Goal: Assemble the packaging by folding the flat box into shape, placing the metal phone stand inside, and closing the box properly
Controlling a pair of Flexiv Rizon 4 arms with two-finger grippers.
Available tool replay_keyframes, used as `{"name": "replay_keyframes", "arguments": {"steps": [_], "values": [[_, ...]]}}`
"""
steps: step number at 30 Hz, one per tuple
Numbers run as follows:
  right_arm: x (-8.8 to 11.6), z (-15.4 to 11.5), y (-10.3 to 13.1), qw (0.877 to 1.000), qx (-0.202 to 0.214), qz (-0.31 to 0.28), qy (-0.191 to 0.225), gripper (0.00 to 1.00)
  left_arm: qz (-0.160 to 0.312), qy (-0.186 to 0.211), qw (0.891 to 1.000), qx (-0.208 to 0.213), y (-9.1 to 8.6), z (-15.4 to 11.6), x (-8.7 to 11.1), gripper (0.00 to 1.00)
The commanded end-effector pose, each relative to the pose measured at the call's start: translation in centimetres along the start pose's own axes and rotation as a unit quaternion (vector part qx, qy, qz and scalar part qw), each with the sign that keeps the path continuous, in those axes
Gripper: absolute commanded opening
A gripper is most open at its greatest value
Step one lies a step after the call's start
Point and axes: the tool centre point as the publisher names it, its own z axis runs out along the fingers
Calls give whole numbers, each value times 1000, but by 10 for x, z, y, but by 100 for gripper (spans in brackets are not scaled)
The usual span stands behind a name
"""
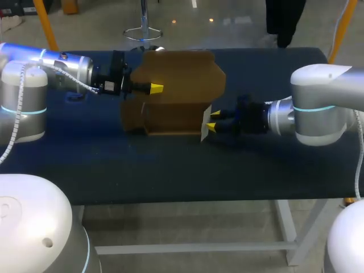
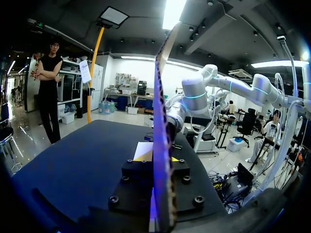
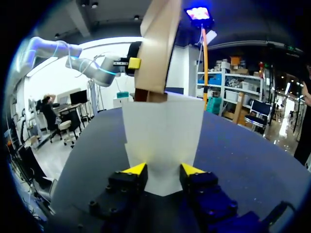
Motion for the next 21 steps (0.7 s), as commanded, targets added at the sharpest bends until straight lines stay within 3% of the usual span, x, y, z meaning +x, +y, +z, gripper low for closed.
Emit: {"name": "replay_keyframes", "arguments": {"steps": [1, 11, 15, 18, 21], "values": [[4, 3, -1, 1000, -6, 4, -26, 48, 0, 2, 1000, 0, 2, 1, -1, 0], [6, 4, 2, 996, -18, 27, -78, 49, 0, 2, 1000, 0, 2, 1, -1, 0], [7, 6, 3, 994, -15, 35, -99, 54, 0, 2, 1000, 0, 2, 1, -1, 0], [7, 8, 4, 993, -15, 44, -112, 64, 0, 2, 1000, 0, 2, 1, -1, 0], [7, 10, 4, 991, -12, 49, -126, 65, 0, 2, 1000, 0, 2, 1, -1, 0]]}}
